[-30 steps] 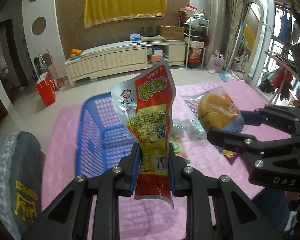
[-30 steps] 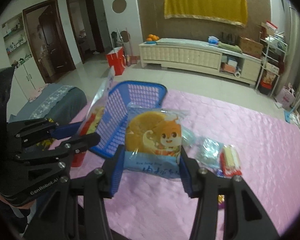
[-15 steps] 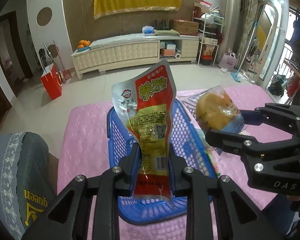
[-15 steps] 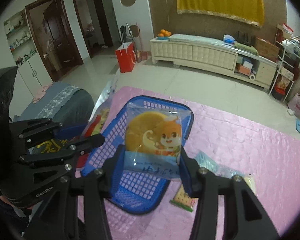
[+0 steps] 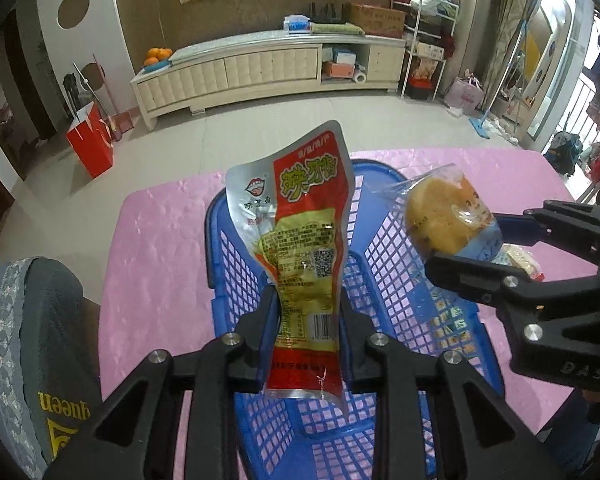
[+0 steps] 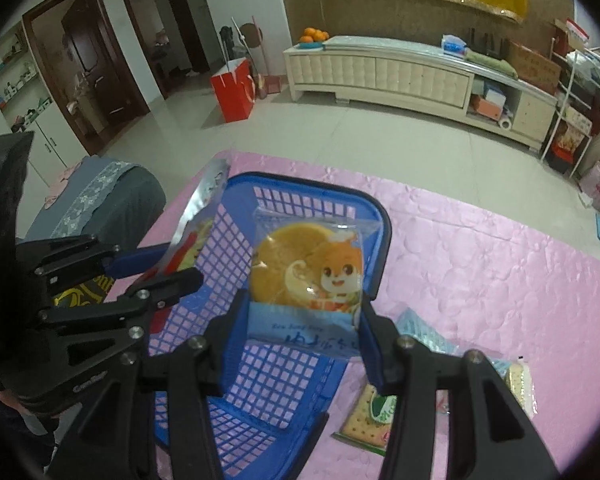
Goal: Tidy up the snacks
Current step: 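Carry both snacks over the blue basket and open the left tool to drop the pouch, then open the right tool to drop the cartoon cake pack into the basket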
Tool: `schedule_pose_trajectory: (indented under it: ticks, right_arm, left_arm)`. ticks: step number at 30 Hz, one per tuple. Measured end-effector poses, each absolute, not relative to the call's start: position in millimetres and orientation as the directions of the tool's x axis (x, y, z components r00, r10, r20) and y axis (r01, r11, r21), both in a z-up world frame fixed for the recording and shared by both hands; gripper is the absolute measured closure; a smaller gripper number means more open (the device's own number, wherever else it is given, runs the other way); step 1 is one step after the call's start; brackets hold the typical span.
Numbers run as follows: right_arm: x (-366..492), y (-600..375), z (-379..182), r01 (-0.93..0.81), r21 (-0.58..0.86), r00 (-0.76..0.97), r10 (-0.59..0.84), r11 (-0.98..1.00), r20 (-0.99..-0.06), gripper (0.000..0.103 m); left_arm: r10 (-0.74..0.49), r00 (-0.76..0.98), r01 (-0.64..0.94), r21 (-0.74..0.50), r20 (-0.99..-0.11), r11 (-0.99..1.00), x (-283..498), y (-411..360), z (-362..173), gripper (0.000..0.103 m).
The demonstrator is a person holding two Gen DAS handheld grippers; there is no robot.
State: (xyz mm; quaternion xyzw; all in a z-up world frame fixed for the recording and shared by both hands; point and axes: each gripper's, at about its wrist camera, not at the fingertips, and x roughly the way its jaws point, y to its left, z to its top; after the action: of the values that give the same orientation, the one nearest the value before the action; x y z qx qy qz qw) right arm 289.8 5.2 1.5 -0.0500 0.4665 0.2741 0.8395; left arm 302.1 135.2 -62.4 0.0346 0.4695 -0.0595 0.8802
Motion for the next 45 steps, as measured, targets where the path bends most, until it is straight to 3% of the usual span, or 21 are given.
schedule_pose_trajectory:
  ticks: [6, 8, 10, 12, 26, 42, 44, 45]
  right_arm:
    - [298, 0, -3, -0.487, 0.198, 0.401, 0.419, 0.851, -0.815, 0.048]
    - [298, 0, -5, -0.485, 0.193, 0.402, 0.413, 0.853, -0.817, 0.048]
    - [298, -1, -5, -0.484, 0.187, 0.407, 0.409, 0.855, -0.817, 0.048]
    - [296, -4, -5, -0.482, 0.186, 0.408, 0.407, 0.856, -0.817, 0.048]
    - [293, 5, 11, -0.510, 0.157, 0.414, 0.401, 0.846, -0.817, 0.048]
    - [311, 39, -15, -0.546, 0.081, 0.398, 0.343, 0.834, -0.851, 0.048]
    - [310, 43, -16, -0.553, 0.043, 0.423, 0.325, 0.832, -0.846, 0.045]
    - [310, 43, -15, -0.551, 0.036, 0.433, 0.323, 0.834, -0.842, 0.037]
  left_arm:
    - [-0.061, 0.526, 0.140, 0.015, -0.848, 0.990, 318, 131, -78, 0.075]
    - [-0.051, 0.533, 0.146, 0.033, -0.844, 0.989, 320, 130, -82, 0.066]
    - [-0.050, 0.556, 0.143, 0.037, -0.830, 0.989, 322, 132, -80, 0.039]
    - [-0.044, 0.568, 0.128, 0.035, -0.822, 0.991, 323, 137, -78, 0.034]
    - [-0.028, 0.589, 0.087, 0.029, -0.808, 0.996, 295, 152, -55, 0.034]
    - [-0.004, 0.590, 0.022, 0.011, -0.808, 1.000, 293, 183, -60, 0.034]
    - [0.001, 0.588, 0.018, 0.015, -0.809, 1.000, 294, 183, -62, 0.034]
    - [0.001, 0.588, 0.017, 0.013, -0.809, 1.000, 294, 183, -63, 0.034]
